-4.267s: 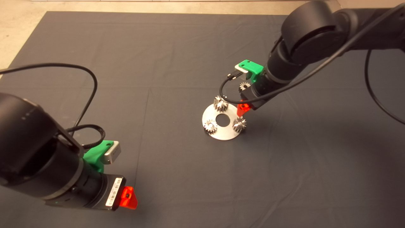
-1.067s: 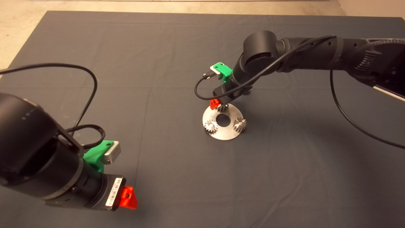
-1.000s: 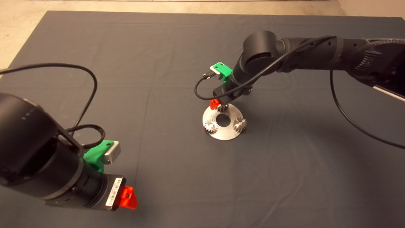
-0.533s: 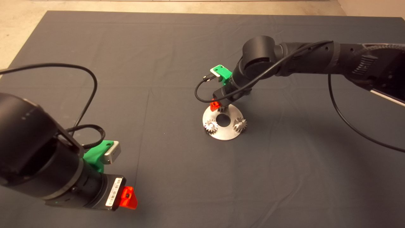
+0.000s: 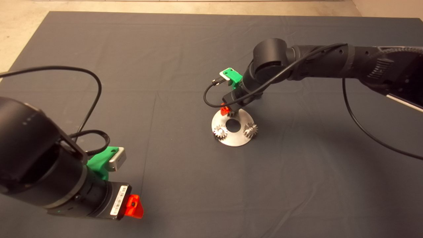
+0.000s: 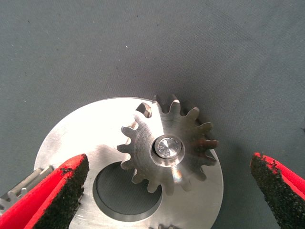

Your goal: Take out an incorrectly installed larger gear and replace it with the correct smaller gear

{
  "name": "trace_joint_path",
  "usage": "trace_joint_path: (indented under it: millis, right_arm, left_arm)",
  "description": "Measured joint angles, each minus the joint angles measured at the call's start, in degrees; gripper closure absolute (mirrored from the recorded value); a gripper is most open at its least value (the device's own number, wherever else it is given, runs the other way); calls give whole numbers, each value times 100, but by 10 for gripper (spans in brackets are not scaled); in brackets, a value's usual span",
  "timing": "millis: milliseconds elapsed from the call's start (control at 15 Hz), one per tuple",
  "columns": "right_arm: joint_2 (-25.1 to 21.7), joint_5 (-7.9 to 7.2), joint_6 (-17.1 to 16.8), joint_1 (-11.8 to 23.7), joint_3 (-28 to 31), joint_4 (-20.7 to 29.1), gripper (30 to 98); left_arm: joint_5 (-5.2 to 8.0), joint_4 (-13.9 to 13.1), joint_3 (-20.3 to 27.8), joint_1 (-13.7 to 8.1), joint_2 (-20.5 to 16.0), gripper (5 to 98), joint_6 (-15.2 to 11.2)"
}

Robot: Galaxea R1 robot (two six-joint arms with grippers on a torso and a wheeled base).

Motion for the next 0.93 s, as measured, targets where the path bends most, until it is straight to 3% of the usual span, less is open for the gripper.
trace_joint_path:
  millis: [333, 933]
  right_arm:
    - [0, 0, -2, -20, 0, -51, 484]
    - [67, 0, -2, -20, -16, -300, 532]
  left_arm:
    - [-2, -1, 0, 0, 0, 61, 0]
    - [-2, -1, 0, 0, 0, 61, 0]
